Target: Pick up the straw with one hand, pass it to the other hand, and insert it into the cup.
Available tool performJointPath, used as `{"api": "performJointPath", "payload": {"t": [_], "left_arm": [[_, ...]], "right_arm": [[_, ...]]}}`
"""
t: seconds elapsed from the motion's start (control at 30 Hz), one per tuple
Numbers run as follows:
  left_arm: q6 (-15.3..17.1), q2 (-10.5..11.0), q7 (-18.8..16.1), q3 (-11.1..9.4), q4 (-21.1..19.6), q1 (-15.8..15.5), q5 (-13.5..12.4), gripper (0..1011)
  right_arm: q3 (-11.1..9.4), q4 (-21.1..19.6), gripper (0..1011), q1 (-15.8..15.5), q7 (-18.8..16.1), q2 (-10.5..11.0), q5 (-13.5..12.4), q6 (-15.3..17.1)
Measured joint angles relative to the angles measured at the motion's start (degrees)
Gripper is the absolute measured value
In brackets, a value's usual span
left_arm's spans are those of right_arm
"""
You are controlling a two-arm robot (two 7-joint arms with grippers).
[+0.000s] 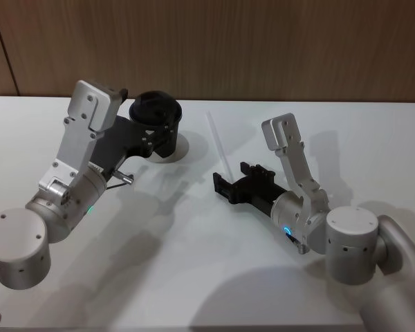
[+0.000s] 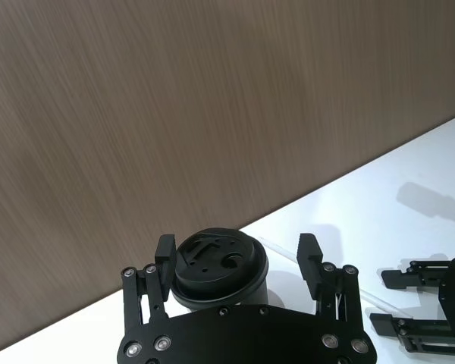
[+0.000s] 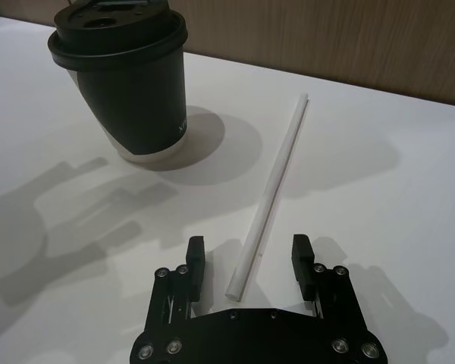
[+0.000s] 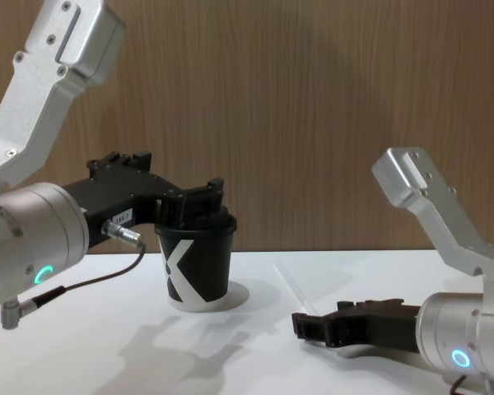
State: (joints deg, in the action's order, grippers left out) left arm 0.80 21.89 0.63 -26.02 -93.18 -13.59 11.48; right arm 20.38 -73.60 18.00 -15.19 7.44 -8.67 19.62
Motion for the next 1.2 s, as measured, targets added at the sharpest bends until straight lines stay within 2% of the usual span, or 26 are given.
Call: {"api": "performJointPath", "payload": {"t": [1.2], "left_arm": [[0.0,0.0,0.0,0.0,0.0,0.0,0.0,1002]], "right_arm": [[0.03,0.28,489,0.01,0.0,-0.06,-0.09,-0.02]]}}
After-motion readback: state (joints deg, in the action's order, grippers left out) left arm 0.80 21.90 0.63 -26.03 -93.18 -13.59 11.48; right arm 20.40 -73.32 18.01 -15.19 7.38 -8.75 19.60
